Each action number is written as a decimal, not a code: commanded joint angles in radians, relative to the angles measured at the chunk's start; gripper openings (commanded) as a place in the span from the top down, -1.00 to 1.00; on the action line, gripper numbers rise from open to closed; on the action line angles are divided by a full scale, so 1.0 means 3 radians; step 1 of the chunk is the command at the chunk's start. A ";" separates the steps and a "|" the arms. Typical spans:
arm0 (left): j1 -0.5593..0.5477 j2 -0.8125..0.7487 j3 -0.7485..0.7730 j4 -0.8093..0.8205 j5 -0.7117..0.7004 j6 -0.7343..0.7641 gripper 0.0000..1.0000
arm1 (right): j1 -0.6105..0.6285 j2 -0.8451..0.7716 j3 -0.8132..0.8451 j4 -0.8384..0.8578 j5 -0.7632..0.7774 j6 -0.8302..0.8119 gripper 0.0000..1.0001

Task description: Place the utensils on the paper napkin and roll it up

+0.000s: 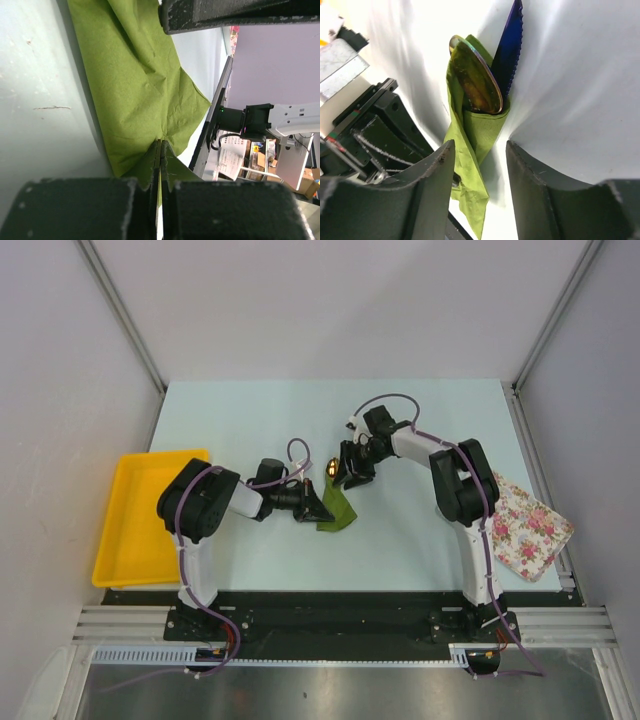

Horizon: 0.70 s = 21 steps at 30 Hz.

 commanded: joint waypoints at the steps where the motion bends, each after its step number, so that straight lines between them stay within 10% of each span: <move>1: 0.0059 0.0140 -0.0101 -0.0239 -0.0433 0.0148 1.00 | 0.0115 0.0057 0.0170 -0.0186 0.0430 -0.0097 0.03; 21: 0.0059 -0.0115 -0.0025 -0.0193 -0.0392 0.0240 0.94 | -0.0022 0.0324 0.0032 0.0038 -0.0105 0.0163 1.00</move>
